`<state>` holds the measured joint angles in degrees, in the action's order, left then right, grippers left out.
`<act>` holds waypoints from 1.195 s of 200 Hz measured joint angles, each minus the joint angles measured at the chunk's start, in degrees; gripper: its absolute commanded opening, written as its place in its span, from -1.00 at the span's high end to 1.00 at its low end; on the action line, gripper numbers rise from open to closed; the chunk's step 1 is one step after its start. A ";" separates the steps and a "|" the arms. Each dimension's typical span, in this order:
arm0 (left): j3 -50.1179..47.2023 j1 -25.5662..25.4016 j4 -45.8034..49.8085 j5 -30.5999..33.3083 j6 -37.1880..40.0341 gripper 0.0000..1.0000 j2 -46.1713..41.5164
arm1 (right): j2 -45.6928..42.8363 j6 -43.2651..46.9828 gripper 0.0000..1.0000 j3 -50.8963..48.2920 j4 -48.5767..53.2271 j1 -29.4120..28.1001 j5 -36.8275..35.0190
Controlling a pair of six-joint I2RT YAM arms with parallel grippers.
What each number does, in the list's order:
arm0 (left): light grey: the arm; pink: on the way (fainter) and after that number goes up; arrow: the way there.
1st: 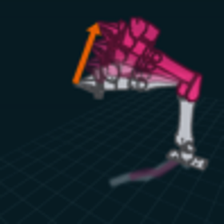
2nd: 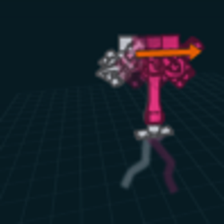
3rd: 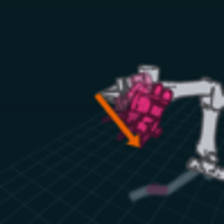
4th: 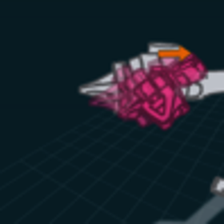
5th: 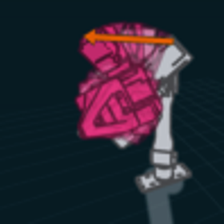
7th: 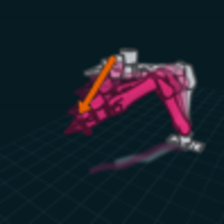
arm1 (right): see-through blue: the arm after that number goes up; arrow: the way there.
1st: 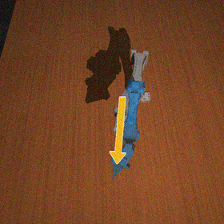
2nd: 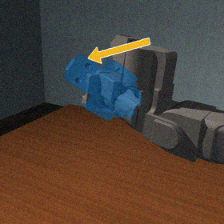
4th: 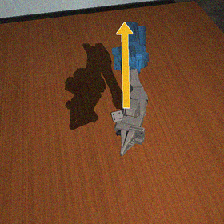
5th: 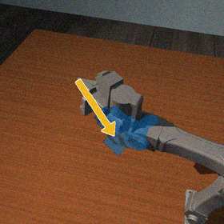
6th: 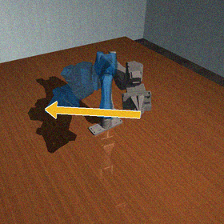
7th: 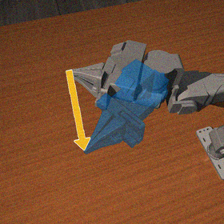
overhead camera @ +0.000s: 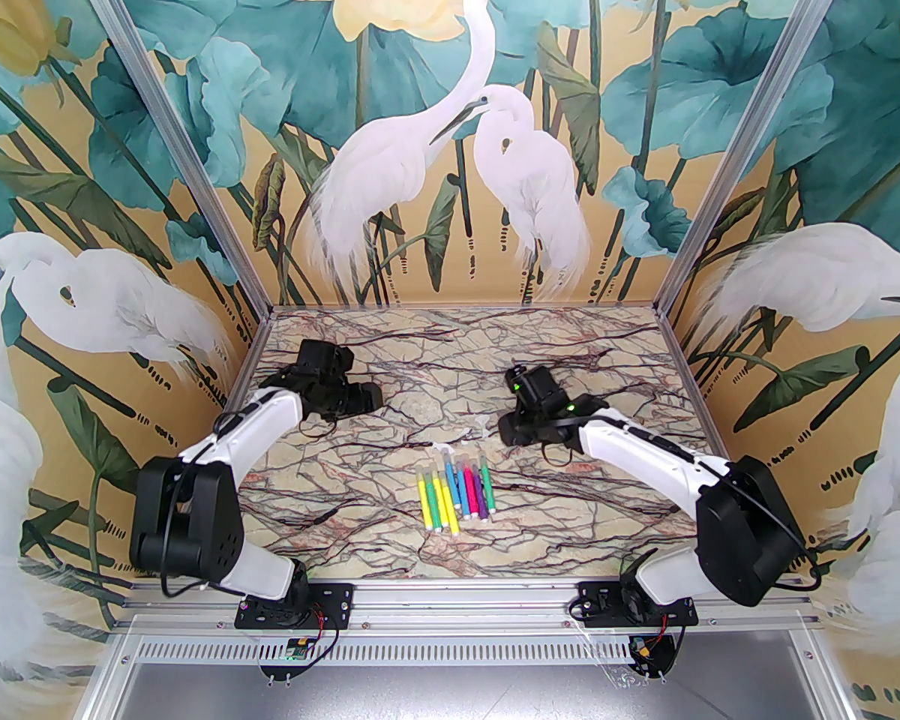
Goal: Open the pen caps
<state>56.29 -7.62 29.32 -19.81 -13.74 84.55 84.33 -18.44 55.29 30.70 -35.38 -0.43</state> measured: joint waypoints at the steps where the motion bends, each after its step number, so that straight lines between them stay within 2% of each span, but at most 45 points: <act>1: -0.22 -0.07 -0.17 -0.31 -0.04 -0.45 -0.20 | 0.00 -0.02 0.01 -0.02 0.00 -0.04 0.09; 29: -4.37 -1.36 -4.26 -4.68 -0.61 -0.47 -4.22 | 0.00 -1.16 0.02 -1.07 0.00 -2.16 1.64; 86: -10.54 -3.87 -10.80 -7.39 -1.95 -0.47 -11.08 | 0.00 -3.61 0.01 -3.30 0.11 -4.87 3.30; 151: -15.26 -6.05 -16.61 -7.63 -4.76 -0.47 -13.60 | 0.13 -6.38 0.02 -4.24 0.83 -8.26 3.76; 239: -17.70 -6.54 -19.47 -7.56 -6.23 -0.48 -15.23 | 5.38 -8.17 0.04 -4.24 0.85 -10.34 5.03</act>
<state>38.59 -14.15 9.85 -27.38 -19.97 69.32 89.71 -26.61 51.05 31.55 -45.71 4.60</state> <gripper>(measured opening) 0.737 0.484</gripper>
